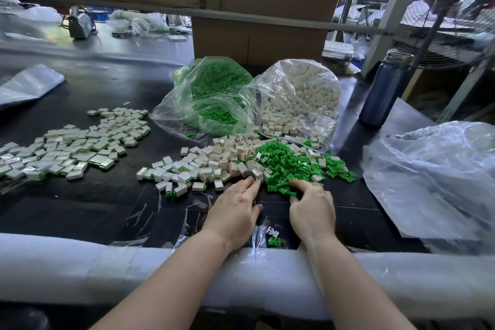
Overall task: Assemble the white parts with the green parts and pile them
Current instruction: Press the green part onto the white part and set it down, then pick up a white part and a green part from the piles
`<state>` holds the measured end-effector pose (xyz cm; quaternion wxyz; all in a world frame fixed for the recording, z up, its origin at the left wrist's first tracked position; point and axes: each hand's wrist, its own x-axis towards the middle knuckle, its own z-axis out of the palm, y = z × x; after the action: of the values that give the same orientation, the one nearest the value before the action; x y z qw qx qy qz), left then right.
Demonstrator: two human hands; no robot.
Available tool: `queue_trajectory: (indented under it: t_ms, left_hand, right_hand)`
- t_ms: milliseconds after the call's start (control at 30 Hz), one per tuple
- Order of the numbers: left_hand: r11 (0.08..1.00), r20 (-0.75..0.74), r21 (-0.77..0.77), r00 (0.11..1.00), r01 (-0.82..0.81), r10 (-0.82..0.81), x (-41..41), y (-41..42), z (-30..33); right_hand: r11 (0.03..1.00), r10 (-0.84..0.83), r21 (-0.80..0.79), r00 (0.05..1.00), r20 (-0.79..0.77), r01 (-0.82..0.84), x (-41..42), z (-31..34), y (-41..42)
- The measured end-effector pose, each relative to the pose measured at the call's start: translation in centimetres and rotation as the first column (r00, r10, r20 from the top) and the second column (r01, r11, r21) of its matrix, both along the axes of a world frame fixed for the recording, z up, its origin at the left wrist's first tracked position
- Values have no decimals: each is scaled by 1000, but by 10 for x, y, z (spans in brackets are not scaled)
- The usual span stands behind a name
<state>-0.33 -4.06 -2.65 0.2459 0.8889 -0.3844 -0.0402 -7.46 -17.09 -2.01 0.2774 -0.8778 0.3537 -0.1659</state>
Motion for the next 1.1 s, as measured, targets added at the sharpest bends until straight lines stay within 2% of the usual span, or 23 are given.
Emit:
queue_trajectory:
  t_ms: [300, 433, 500, 600, 767, 933, 1100]
  left_hand:
    - [983, 76, -184, 997, 14, 0, -1, 2, -1]
    - [975, 91, -222, 995, -25, 46, -1, 2, -2]
    - [981, 87, -192, 995, -40, 58, 0, 2, -3]
    - [989, 78, -145, 996, -28, 39, 1, 1, -5]
    - [984, 77, -172, 995, -44, 58, 1, 2, -4]
    - [984, 71, -171, 995, -55, 68, 0, 3, -3]
    - [980, 40, -192, 997, -54, 63, -1, 4, -1]
  right_hand:
    - [977, 178, 95, 974, 139, -192, 2, 0, 7]
    - [976, 172, 94, 964, 203, -194, 2, 2, 9]
    - [981, 160, 75, 962, 223, -181, 1, 2, 9]
    - [979, 186, 43, 963, 197, -198, 1, 3, 9]
    - [967, 255, -39, 962, 96, -252, 1, 2, 10]
    - [958, 284, -91, 947, 149, -273, 0, 3, 13]
    - [944, 310, -144, 948, 71, -297, 1, 2, 15]
